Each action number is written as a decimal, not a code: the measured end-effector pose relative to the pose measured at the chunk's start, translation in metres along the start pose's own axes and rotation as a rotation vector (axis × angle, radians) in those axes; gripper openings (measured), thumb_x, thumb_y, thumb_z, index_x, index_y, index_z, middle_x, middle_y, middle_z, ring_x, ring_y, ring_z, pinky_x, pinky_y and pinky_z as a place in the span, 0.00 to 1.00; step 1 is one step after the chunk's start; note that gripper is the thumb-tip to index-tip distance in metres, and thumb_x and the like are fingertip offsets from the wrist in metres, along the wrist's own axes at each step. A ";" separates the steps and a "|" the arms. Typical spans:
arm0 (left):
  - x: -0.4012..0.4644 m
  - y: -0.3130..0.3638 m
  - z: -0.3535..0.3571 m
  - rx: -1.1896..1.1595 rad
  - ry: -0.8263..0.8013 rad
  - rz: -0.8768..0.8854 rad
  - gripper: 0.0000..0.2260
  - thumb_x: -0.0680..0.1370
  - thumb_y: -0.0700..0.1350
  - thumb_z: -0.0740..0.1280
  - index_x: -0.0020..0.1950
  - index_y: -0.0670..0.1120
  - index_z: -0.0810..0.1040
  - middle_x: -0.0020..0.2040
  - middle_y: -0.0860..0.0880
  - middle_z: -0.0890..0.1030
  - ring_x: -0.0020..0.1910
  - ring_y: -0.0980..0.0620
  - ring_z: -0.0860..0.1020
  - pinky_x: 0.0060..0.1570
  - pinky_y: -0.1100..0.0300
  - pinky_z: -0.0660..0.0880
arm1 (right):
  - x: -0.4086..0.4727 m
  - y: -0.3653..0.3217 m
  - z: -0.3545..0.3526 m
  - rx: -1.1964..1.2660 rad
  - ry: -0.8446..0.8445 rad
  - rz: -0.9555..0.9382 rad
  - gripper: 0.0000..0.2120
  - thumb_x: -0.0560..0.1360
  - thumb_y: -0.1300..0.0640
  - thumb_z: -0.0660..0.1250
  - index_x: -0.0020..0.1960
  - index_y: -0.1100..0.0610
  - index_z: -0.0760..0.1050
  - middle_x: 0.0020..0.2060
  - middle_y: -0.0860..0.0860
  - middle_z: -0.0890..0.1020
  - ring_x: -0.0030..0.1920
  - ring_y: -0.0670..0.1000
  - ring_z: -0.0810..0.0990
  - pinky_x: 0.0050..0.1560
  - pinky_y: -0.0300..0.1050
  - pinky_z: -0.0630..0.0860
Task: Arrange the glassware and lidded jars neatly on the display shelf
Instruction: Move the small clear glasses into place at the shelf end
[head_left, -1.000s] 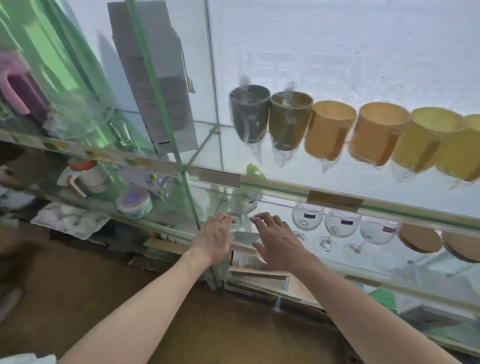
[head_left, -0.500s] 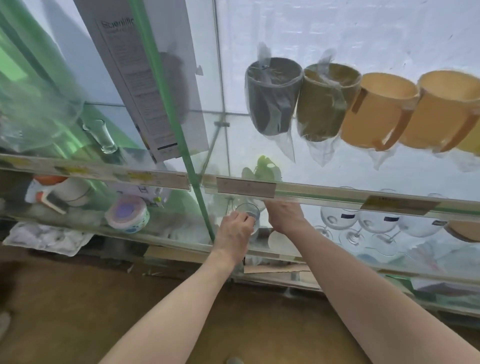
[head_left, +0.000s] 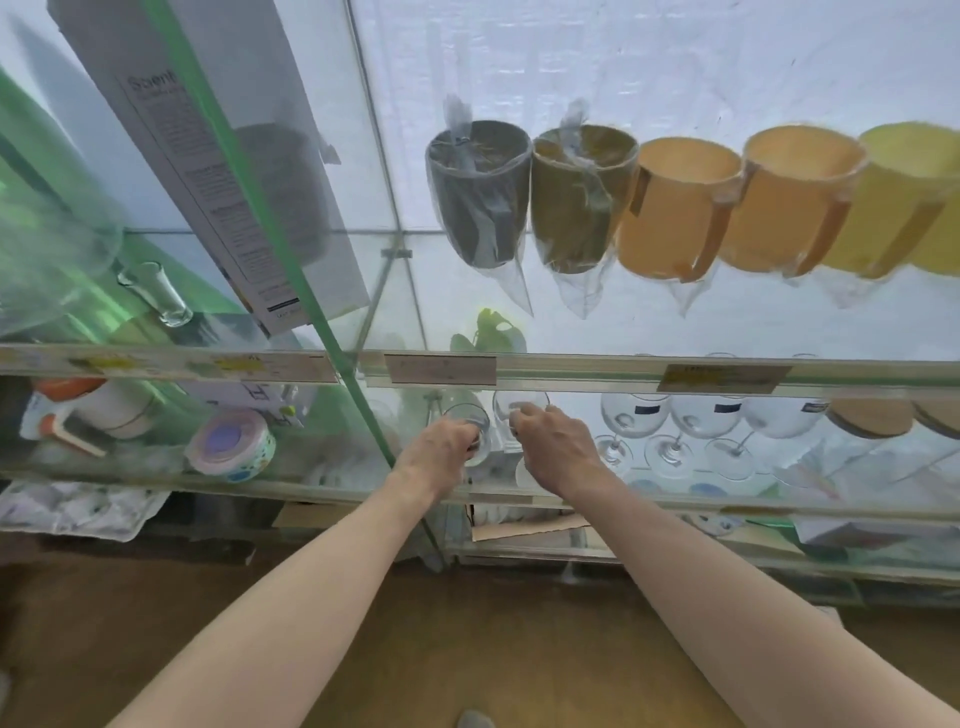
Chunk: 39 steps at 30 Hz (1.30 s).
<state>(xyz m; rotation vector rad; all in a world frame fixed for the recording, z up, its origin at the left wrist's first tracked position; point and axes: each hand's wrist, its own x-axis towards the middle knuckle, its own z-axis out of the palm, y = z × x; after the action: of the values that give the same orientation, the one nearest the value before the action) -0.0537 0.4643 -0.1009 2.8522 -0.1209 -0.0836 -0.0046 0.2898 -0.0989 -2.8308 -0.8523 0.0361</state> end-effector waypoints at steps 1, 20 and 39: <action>0.000 0.000 0.000 0.001 -0.011 -0.005 0.06 0.80 0.34 0.66 0.49 0.43 0.79 0.48 0.48 0.80 0.45 0.51 0.78 0.45 0.63 0.72 | -0.006 -0.001 0.001 0.007 0.002 0.005 0.13 0.72 0.74 0.63 0.48 0.58 0.75 0.49 0.53 0.80 0.45 0.59 0.80 0.36 0.50 0.70; 0.002 -0.002 0.000 -0.077 -0.059 0.024 0.05 0.81 0.41 0.67 0.49 0.42 0.82 0.47 0.47 0.83 0.46 0.49 0.81 0.52 0.54 0.79 | -0.034 -0.002 0.000 0.003 0.041 0.046 0.14 0.70 0.75 0.63 0.41 0.57 0.72 0.41 0.50 0.77 0.38 0.57 0.80 0.33 0.48 0.68; 0.003 -0.005 0.000 -0.078 -0.050 0.074 0.03 0.80 0.42 0.69 0.51 0.43 0.80 0.49 0.49 0.81 0.53 0.48 0.77 0.55 0.54 0.76 | -0.034 0.000 -0.001 0.003 0.038 0.057 0.11 0.74 0.72 0.64 0.49 0.57 0.74 0.45 0.51 0.78 0.41 0.57 0.81 0.33 0.48 0.67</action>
<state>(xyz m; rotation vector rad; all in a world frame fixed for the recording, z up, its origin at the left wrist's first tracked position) -0.0506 0.4690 -0.1025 2.7652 -0.2282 -0.1419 -0.0330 0.2713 -0.0987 -2.8428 -0.7623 -0.0087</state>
